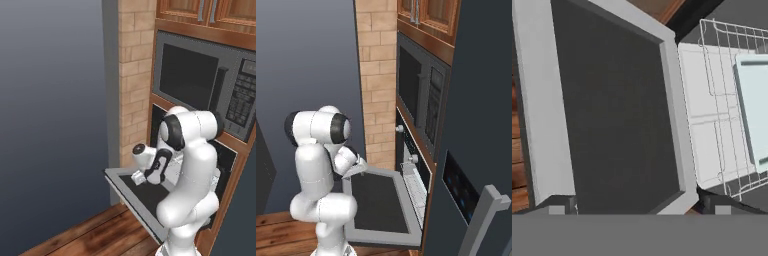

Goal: Take the baked cake out of the oven and place it on the plate for cooling. Then close the oven door.

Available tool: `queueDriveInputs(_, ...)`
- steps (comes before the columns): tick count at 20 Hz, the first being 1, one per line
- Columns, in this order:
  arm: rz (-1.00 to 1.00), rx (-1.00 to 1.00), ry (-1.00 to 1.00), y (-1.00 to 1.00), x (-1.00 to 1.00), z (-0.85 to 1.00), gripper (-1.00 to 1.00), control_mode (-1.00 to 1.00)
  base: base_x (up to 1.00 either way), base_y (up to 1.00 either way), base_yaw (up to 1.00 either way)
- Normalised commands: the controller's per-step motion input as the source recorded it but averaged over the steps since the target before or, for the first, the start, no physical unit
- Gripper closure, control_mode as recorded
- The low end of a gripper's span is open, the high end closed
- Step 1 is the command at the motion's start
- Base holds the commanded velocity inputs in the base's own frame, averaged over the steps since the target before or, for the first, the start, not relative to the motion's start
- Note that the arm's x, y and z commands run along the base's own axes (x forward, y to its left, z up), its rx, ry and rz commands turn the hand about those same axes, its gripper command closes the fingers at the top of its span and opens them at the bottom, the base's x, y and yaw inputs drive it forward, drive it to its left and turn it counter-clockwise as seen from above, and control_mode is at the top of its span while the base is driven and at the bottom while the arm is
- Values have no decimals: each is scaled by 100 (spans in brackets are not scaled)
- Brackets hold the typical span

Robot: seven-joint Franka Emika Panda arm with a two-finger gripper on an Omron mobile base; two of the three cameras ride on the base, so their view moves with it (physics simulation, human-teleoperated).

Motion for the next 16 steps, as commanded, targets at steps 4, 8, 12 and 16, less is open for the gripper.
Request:
queueDriveInputs(4,0,-16,0,99,-9,100,-100,-100,0,0,0)
queueDriveInputs(8,0,-17,0,97,-6,99,-100,-100,0,0,0)
queueDriveInputs(12,0,-23,2,99,-5,59,-100,-100,0,0,0)
queueDriveInputs(16,0,-32,6,94,0,7,-100,-100,0,0,0)
